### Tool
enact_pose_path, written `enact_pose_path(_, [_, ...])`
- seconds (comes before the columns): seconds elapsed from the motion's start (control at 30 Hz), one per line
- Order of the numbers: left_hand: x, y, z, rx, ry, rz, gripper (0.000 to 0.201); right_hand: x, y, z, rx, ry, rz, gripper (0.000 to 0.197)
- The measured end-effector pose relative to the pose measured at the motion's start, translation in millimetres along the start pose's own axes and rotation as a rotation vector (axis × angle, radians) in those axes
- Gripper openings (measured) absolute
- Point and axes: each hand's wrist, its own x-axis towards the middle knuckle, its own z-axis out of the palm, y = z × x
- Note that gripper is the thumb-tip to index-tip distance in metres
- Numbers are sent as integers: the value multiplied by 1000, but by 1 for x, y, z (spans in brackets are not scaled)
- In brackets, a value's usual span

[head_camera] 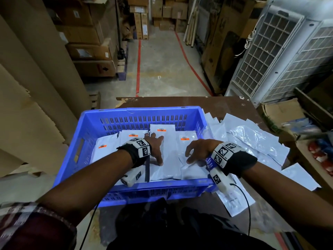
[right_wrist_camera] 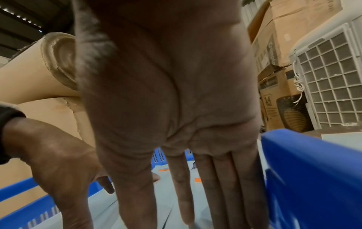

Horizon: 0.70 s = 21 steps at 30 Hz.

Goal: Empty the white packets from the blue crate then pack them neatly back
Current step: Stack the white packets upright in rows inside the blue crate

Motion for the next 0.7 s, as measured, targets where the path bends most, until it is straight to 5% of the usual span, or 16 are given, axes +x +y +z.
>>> enact_pose_path(0.27, [-3,0,-8,7,-14,27,134,6,2,-22,-85,46,-59,35])
enact_pose_path(0.37, [0,3,-14,44,9,45,141,11,-5,-35,-78,109,-6,65])
enact_pose_path(0.47, [10,7,-11,114,48,71,147,18,-19,-35,-162,11,1,100])
enact_pose_path(0.7, [21,13,5,163,-11,87,150,49,-25,-6,-329,29,-45,132])
